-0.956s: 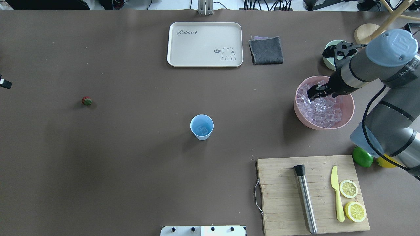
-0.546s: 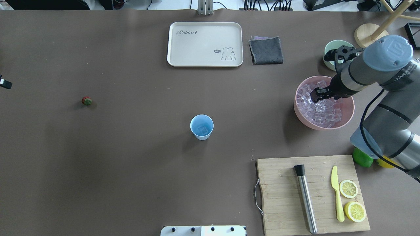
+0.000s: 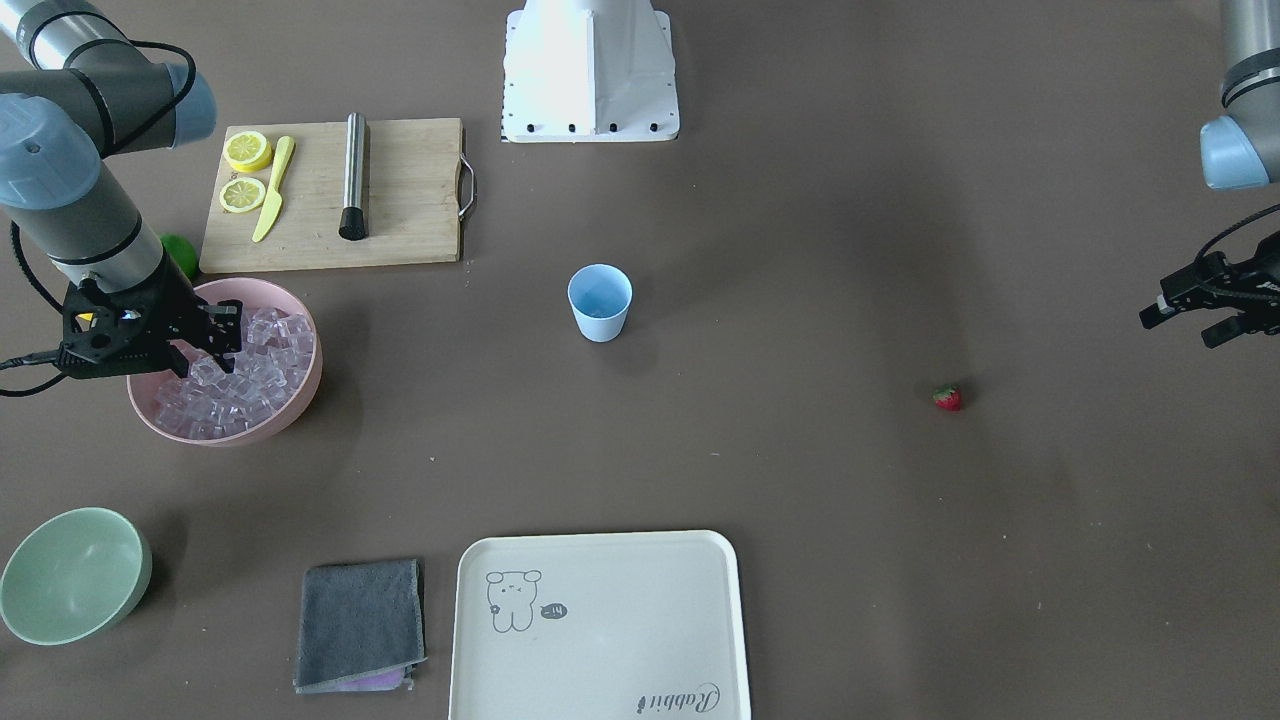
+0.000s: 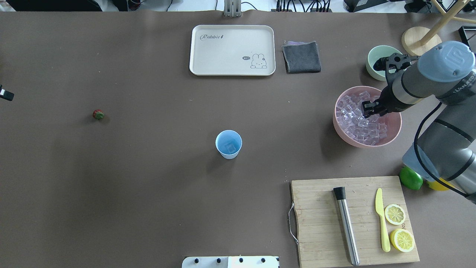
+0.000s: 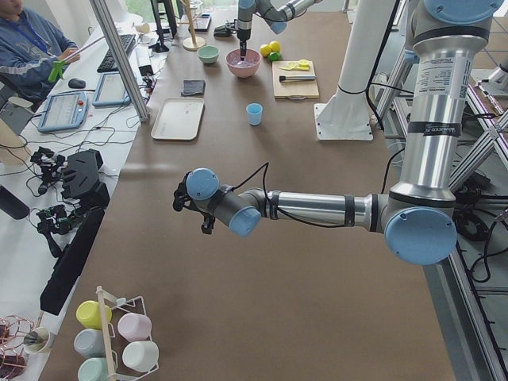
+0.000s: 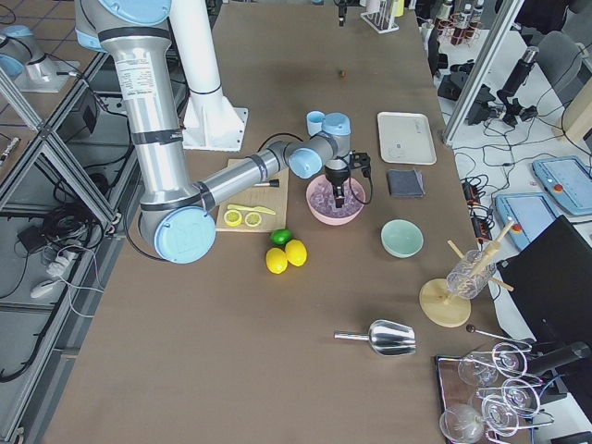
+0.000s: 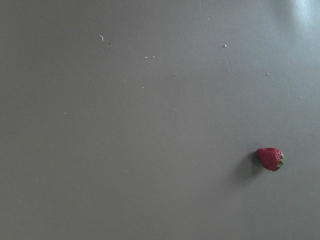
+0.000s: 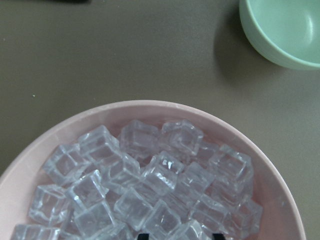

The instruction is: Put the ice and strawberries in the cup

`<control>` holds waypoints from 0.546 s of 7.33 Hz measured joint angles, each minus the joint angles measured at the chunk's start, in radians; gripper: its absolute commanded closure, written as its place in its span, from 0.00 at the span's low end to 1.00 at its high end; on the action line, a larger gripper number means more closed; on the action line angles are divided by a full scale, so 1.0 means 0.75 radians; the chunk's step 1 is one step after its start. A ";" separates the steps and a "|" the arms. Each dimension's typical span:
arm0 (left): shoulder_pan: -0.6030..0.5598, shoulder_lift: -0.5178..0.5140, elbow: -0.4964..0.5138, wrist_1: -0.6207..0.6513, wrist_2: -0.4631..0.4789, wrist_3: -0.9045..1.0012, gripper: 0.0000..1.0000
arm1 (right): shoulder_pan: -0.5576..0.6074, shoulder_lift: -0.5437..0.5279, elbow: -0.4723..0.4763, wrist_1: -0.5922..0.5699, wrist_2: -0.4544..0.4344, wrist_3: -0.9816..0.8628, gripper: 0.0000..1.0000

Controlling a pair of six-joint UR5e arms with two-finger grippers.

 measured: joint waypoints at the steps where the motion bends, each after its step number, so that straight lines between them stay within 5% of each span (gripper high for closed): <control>1: 0.000 0.000 0.000 0.000 0.000 0.000 0.02 | 0.001 -0.003 -0.001 0.000 0.000 0.001 0.48; 4: 0.000 0.000 0.000 0.000 0.000 0.000 0.02 | 0.002 -0.008 -0.007 0.000 -0.001 0.003 0.47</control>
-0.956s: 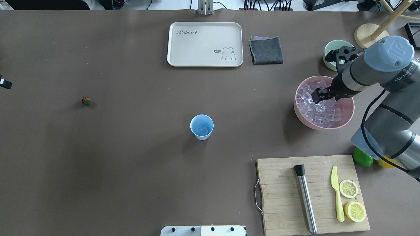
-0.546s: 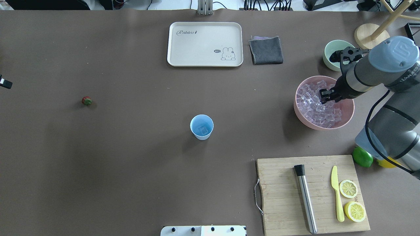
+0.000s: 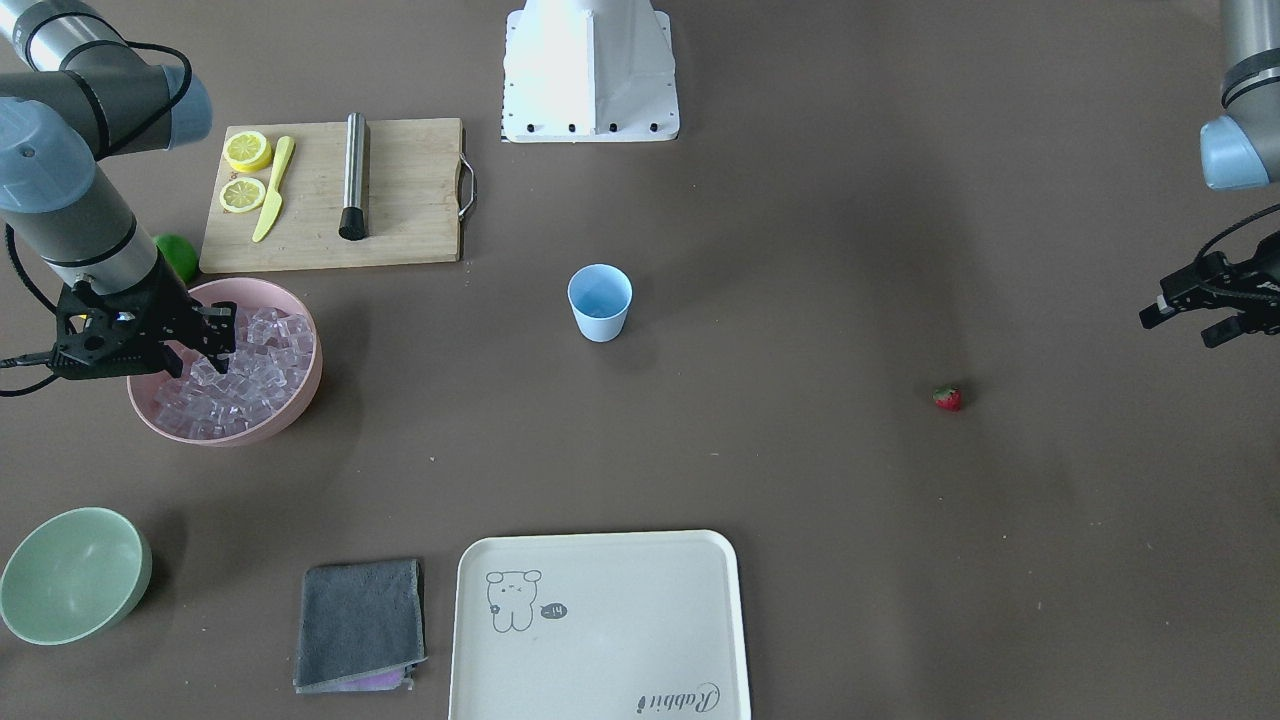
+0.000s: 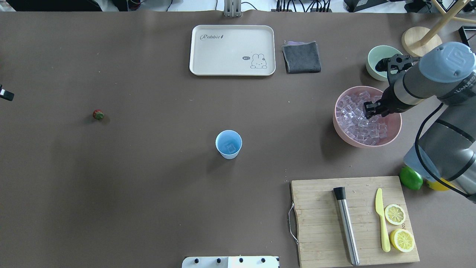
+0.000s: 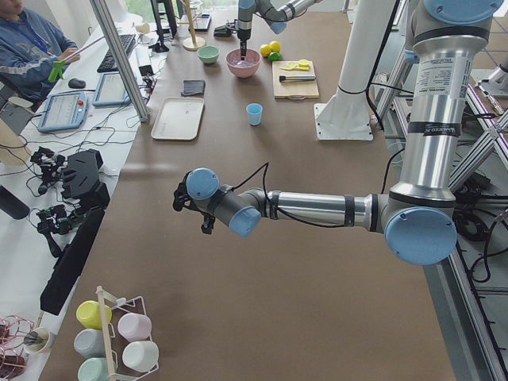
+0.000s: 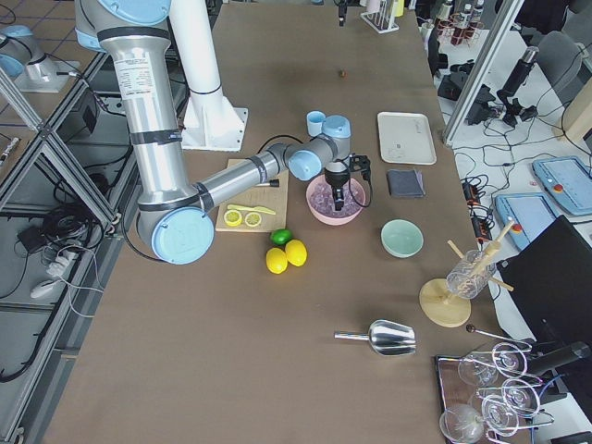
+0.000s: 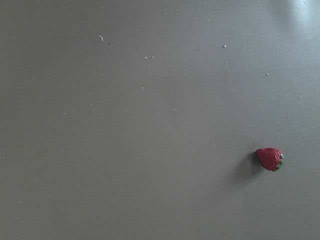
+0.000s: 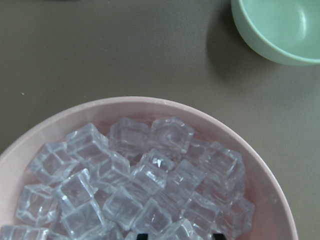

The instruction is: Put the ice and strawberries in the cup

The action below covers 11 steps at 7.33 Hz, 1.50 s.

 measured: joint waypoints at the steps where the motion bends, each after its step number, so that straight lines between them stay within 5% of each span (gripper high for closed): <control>1: 0.000 0.000 0.000 0.000 0.000 0.000 0.02 | 0.000 -0.004 0.000 0.000 0.000 0.003 0.47; 8: 0.000 0.000 0.000 -0.002 0.000 0.002 0.02 | -0.006 -0.006 -0.008 0.000 -0.007 0.006 0.48; 10: 0.000 0.000 -0.001 -0.002 0.000 0.002 0.02 | -0.010 -0.006 -0.008 0.000 -0.007 0.016 0.71; 11: 0.000 0.000 -0.002 -0.002 0.000 0.002 0.02 | -0.015 -0.005 -0.006 0.000 -0.007 0.035 1.00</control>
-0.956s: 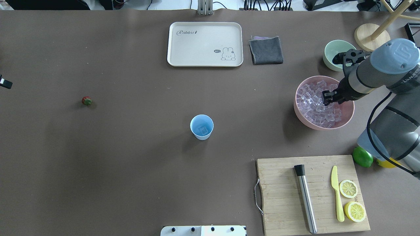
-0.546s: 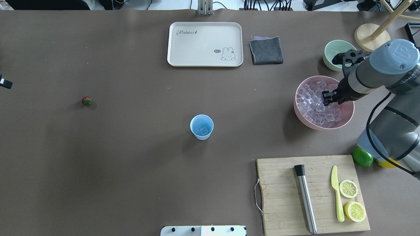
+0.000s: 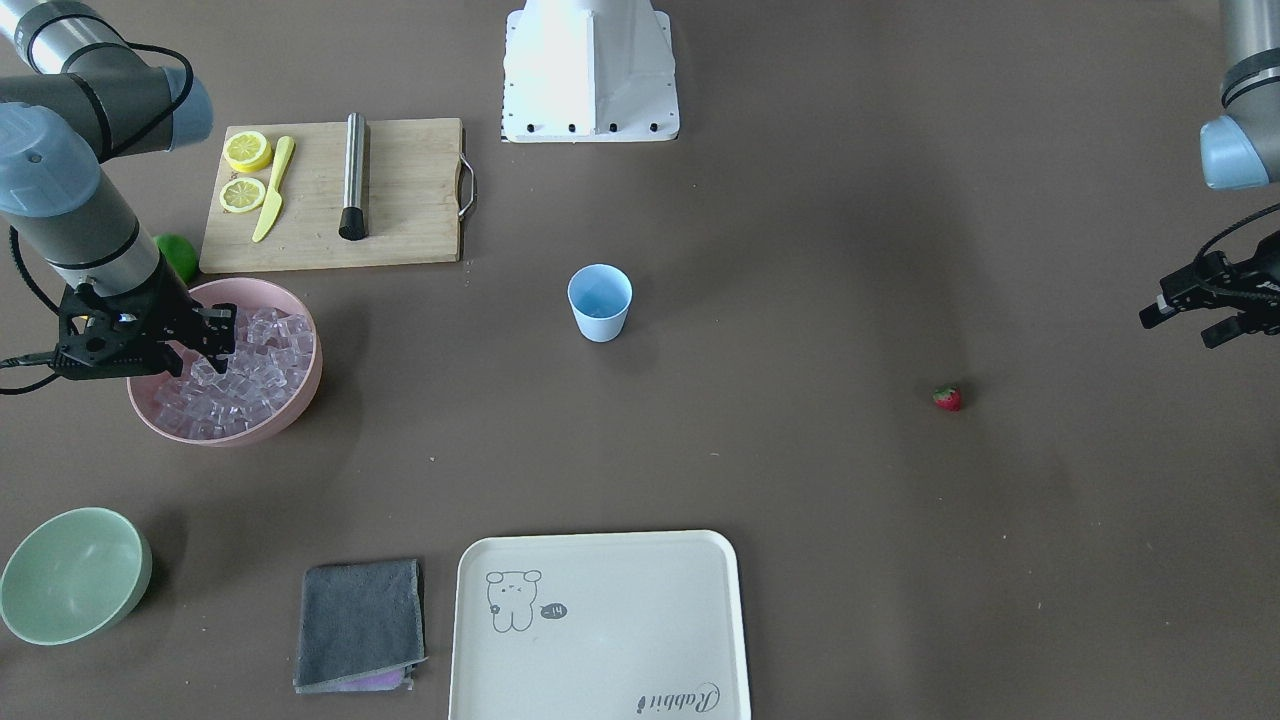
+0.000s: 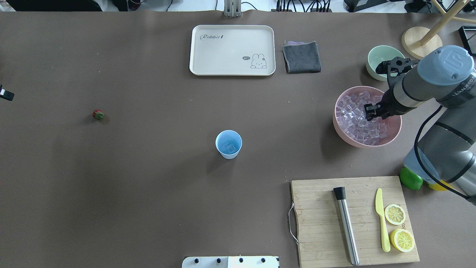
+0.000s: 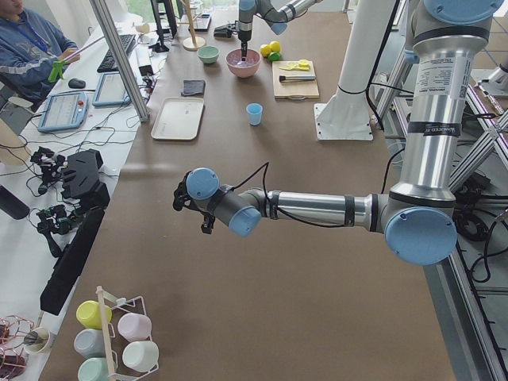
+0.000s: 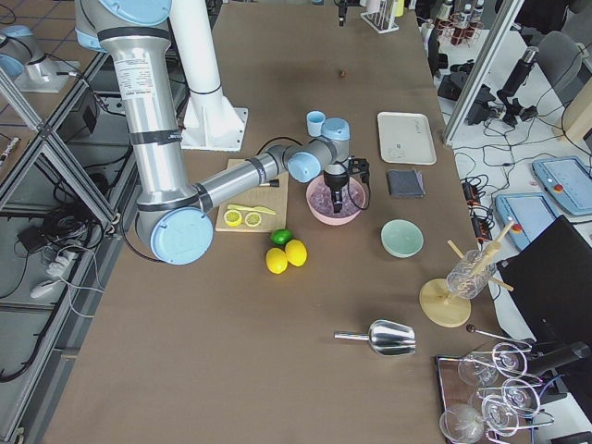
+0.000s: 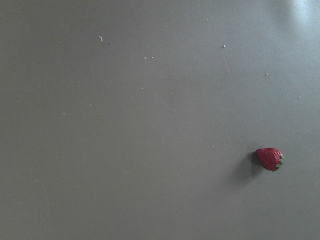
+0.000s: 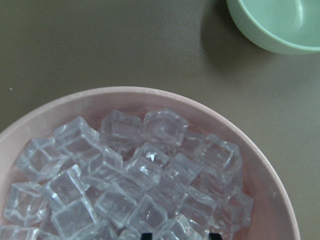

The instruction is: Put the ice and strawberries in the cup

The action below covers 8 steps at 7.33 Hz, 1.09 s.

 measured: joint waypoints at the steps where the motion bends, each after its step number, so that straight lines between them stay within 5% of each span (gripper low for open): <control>1: 0.000 0.000 0.000 0.000 0.000 0.000 0.02 | -0.005 0.002 0.002 0.001 0.001 0.015 1.00; 5: 0.000 0.000 0.003 -0.006 0.000 0.000 0.02 | 0.004 0.003 0.044 -0.003 0.020 0.006 1.00; 6: 0.000 0.001 0.002 -0.007 0.000 0.000 0.02 | 0.011 0.003 0.056 -0.008 0.030 0.005 0.58; 7: 0.000 0.001 0.002 -0.008 0.000 0.000 0.02 | 0.013 0.003 0.055 -0.008 0.033 0.004 0.29; 8: 0.000 0.001 0.001 -0.008 0.000 0.000 0.02 | 0.011 0.006 0.047 -0.005 0.030 0.004 0.18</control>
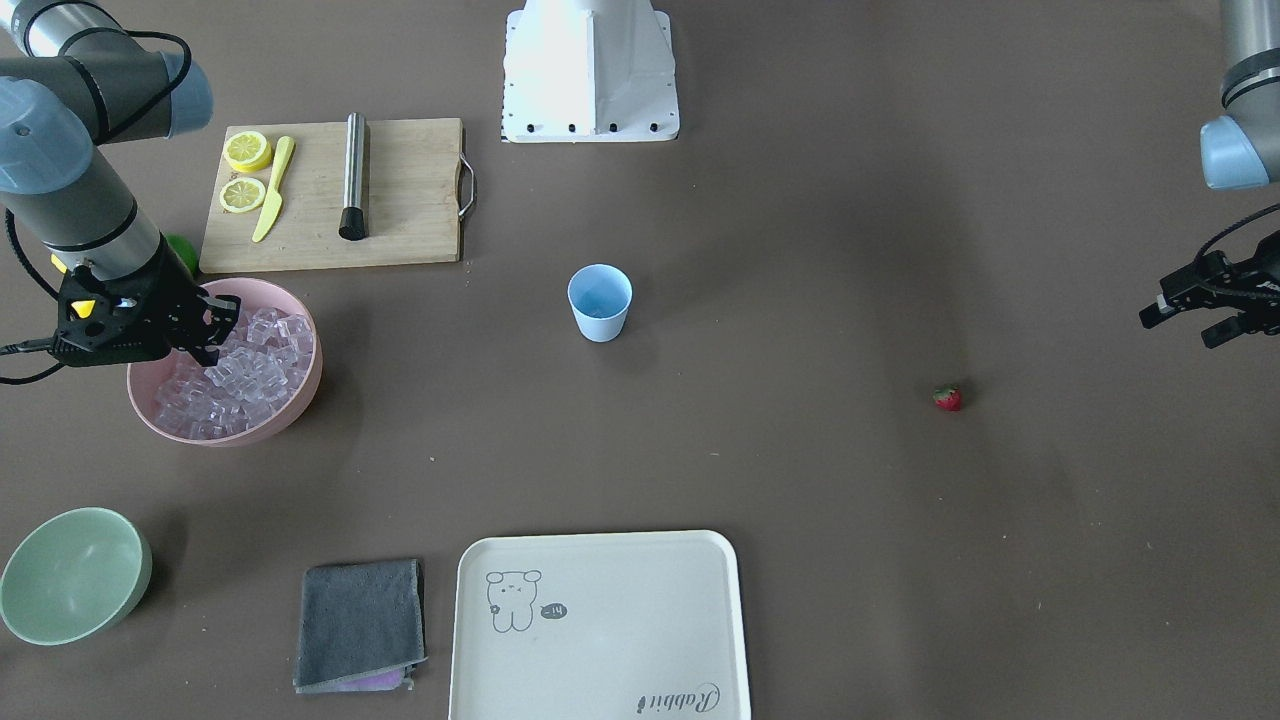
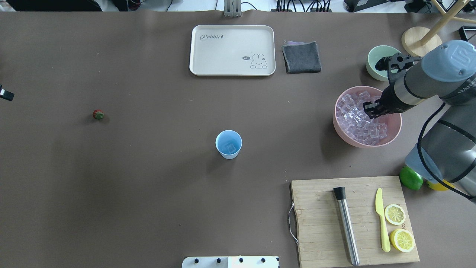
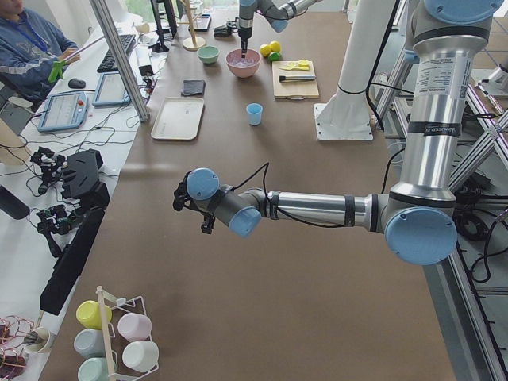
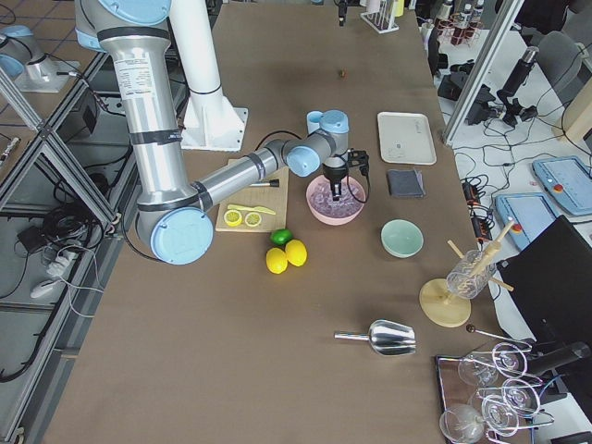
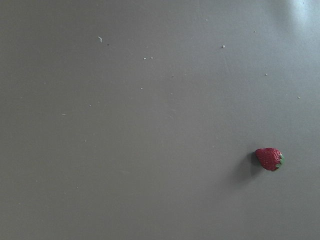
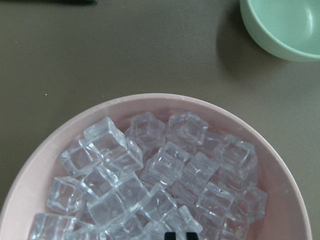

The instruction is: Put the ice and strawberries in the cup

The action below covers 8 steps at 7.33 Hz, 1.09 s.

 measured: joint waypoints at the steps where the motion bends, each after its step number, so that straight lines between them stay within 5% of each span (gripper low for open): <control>1: 0.000 0.000 -0.001 0.000 0.000 0.000 0.02 | -0.009 0.008 -0.006 0.002 -0.007 0.006 0.16; 8: 0.002 0.015 -0.001 -0.032 -0.001 -0.001 0.02 | -0.048 0.013 -0.053 0.007 -0.038 0.020 0.39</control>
